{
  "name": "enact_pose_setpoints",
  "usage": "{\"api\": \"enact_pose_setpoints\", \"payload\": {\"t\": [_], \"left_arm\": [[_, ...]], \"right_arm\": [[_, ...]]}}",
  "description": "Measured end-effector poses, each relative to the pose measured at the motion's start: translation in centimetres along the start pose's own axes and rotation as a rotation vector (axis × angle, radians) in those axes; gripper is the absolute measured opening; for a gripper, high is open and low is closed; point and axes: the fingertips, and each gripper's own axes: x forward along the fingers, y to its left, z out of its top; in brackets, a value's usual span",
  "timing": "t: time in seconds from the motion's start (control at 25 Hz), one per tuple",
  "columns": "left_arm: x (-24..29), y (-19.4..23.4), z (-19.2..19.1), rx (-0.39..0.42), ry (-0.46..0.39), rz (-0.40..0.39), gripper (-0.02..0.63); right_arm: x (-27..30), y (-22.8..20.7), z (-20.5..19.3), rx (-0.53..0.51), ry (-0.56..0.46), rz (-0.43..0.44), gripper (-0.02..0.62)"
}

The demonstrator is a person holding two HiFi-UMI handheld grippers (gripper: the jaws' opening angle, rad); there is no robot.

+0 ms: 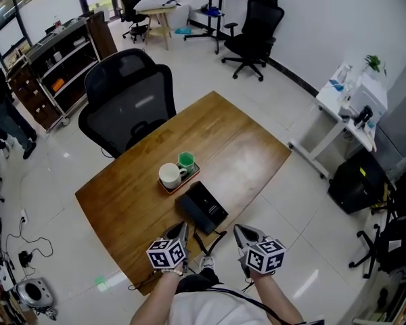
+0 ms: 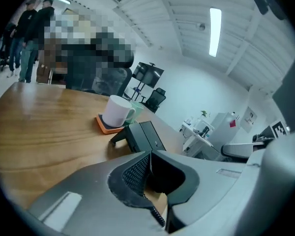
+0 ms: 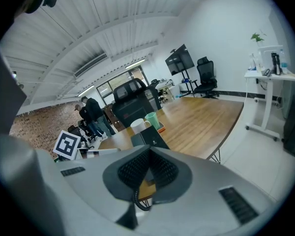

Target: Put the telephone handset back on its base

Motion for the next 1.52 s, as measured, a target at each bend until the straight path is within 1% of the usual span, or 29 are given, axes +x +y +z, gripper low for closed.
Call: {"api": "enact_pose_setpoints", "payload": {"t": [0.16,0.4,0.6,0.88,1.2,1.52], "left_arm": [[-1.6,-1.6,0.4,0.073,0.007,0.025,-0.017],[-2.4,-4.6,0.6,0.172,0.044,-0.010,-0.015],[-3.1,-6.8,1.0,0.234,0.058,-0.033,-0.015],[-5.5,-7.6,-1.5,0.256,0.104,-0.078,-0.015],[-9.2,-7.5,-2.5,0.292,0.089,-0.120,-0.015],[-12.0,-7.5,-3.6,0.324,0.086,-0.166,-0.015]], "right_arm": [[-0.5,0.0,0.1,0.004,-0.013,-0.008,-0.003],[-1.6,0.0,-0.2,0.025,-0.036,-0.037,-0.003],[-2.6,0.1,-1.5,0.046,-0.041,-0.077,-0.003],[-4.7,1.6,-4.0,0.075,-0.059,-0.139,-0.003],[-8.2,4.4,-6.6,0.097,-0.134,-0.214,-0.003],[-10.8,7.3,-9.4,0.110,-0.165,-0.255,-0.002]]}}
